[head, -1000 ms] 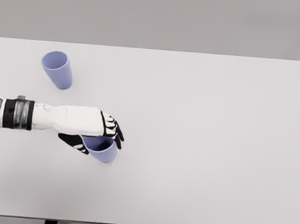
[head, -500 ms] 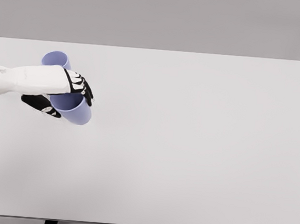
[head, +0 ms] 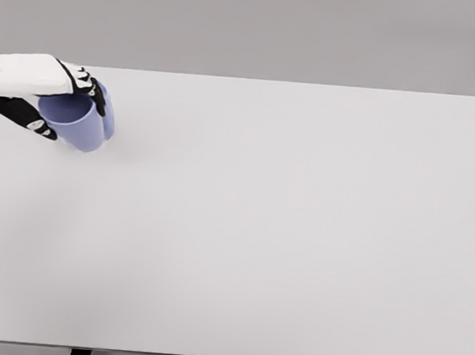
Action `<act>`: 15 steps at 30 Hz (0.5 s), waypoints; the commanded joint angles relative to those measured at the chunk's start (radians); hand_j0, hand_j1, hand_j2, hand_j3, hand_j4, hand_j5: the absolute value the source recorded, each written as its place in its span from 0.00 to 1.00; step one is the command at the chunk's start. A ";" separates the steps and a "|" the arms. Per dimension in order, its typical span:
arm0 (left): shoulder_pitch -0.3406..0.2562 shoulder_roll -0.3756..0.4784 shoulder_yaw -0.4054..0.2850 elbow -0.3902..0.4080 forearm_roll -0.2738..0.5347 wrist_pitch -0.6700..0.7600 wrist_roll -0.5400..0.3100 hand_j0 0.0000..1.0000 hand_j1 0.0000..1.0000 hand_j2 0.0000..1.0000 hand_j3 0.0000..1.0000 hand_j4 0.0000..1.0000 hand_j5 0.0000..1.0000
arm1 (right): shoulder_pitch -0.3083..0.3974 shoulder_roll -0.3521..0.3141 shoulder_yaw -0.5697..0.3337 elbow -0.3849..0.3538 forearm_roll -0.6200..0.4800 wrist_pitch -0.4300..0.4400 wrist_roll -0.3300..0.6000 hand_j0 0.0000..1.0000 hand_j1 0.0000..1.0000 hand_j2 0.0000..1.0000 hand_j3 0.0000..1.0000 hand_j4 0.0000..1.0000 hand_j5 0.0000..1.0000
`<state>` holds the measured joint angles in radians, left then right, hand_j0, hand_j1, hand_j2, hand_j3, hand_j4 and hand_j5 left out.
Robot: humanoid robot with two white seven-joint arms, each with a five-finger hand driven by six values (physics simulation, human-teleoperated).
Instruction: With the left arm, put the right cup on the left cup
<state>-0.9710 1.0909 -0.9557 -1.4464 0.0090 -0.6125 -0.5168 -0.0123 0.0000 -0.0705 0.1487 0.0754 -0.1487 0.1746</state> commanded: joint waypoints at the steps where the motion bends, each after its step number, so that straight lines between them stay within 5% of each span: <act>1: -0.003 -0.019 -0.001 0.043 0.005 0.002 -0.012 0.47 0.47 0.47 0.47 0.47 0.47 | 0.000 0.000 0.000 0.000 0.000 0.000 0.000 1.00 1.00 1.00 1.00 1.00 1.00; 15: -0.181 -0.138 -0.077 0.276 0.005 0.002 -0.080 0.48 0.48 0.48 0.48 0.48 0.48 | 0.000 0.000 0.000 0.000 0.001 0.000 0.000 1.00 1.00 1.00 1.00 1.00 1.00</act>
<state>-1.1566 0.9792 -1.0234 -1.2107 0.0098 -0.6119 -0.5930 -0.0123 0.0000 -0.0705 0.1487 0.0756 -0.1487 0.1746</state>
